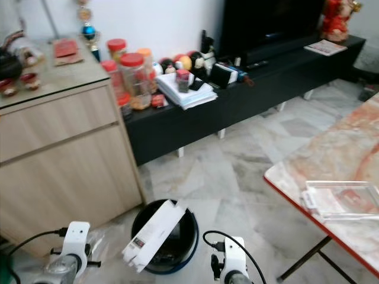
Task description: Picking trash to rubbish bin
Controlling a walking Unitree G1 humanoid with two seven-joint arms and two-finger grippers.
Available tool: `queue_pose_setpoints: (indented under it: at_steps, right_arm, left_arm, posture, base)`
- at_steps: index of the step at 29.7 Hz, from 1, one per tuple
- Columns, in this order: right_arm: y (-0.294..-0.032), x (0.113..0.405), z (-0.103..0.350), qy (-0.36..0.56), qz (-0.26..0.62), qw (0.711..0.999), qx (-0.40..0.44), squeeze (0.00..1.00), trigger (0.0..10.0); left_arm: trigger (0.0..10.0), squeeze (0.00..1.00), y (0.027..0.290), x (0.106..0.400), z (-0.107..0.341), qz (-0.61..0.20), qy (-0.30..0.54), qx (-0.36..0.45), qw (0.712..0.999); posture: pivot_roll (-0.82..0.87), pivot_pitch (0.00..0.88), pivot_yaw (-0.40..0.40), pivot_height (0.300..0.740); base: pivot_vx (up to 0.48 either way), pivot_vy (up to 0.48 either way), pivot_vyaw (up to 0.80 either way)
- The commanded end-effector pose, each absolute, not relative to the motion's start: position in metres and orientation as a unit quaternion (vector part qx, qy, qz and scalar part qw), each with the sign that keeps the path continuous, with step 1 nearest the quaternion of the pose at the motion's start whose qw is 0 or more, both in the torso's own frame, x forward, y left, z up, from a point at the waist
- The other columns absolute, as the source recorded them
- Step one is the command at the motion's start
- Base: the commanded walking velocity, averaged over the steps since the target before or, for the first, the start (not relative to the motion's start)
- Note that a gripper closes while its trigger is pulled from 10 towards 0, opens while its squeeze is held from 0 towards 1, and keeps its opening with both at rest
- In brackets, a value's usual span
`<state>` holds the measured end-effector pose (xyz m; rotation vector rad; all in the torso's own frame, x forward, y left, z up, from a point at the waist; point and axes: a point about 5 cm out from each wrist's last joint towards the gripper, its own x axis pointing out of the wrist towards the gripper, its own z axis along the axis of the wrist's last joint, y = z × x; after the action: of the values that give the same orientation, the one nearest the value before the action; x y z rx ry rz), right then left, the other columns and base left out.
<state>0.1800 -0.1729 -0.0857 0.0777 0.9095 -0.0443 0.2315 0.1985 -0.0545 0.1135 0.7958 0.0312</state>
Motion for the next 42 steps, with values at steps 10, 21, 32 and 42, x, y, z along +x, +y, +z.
queue_pose_setpoints:
  at_steps: [10,21,32,42]
  right_arm:
    - [-0.165,0.185,-0.084,0.434,-0.015,0.9,0.044,0.0,10.0]
    - [-0.161,0.197,-0.078,0.416,0.001,0.908,0.045,0.0,10.0]
    - [-0.131,0.235,-0.054,0.363,0.113,0.922,0.065,0.0,10.0]
    - [-0.121,0.245,-0.046,0.34,0.151,0.926,0.065,0.0,10.0]
  left_arm:
    - [10.0,0.0,0.193,0.253,-0.04,-0.03,0.361,0.078,0.929]
    - [10.0,0.0,0.153,0.269,-0.03,-0.139,0.338,0.069,0.928]
    - [10.0,0.0,0.112,0.28,-0.02,-0.229,0.323,0.087,0.914]
    - [10.0,0.0,0.115,0.295,-0.006,-0.193,0.284,0.098,0.934]
  posture:
    - [0.04,0.017,-0.002,0.74]
    - [0.03,0.024,-0.006,0.74]
    - [0.02,0.029,-0.013,0.74]
    - [0.01,0.04,-0.021,0.74]
  base:
    - [0.388,0.0,0.0]
    - [0.056,0.0,0.0]
    - [0.0,0.0,0.0]
    - [0.0,0.0,0.0]
